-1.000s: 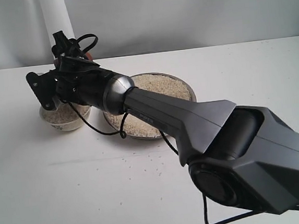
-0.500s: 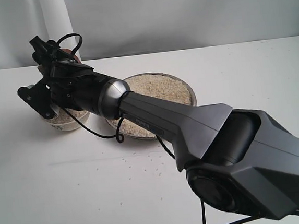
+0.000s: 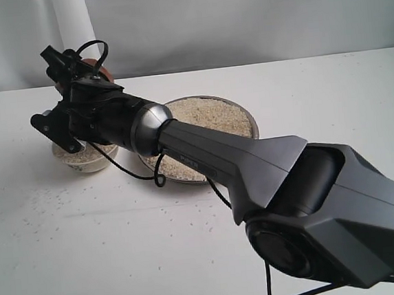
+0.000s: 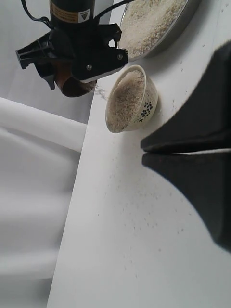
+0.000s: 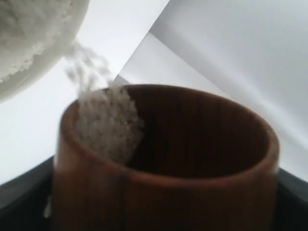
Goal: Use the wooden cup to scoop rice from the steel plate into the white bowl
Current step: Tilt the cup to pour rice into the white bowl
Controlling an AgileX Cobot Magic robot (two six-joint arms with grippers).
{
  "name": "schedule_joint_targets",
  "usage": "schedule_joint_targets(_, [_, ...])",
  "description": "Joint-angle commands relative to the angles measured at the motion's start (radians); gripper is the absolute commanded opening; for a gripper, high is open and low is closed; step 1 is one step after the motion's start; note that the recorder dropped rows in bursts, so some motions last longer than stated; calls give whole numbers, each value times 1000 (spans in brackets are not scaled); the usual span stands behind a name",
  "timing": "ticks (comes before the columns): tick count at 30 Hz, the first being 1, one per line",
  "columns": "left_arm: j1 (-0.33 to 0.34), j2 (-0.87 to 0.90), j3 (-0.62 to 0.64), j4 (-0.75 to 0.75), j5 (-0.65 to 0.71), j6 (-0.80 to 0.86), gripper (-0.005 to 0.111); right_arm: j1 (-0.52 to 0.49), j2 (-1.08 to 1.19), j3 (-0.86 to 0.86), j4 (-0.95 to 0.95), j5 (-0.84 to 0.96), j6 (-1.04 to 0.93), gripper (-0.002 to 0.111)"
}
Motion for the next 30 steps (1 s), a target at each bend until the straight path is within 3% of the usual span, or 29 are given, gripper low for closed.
schedule_joint_targets(1, [-5, -3, -2, -2, -8, -3, 0, -5, -21, 12, -12, 37, -52, 0])
schedule_joint_targets(16, [-5, -3, -2, -2, -8, -3, 0, 0, -72, 83, -67, 39, -78, 0])
schedule_joint_targets(30, [-5, -3, -2, -2, -8, -3, 0, 0, -121, 83, -2, 57, 55, 0])
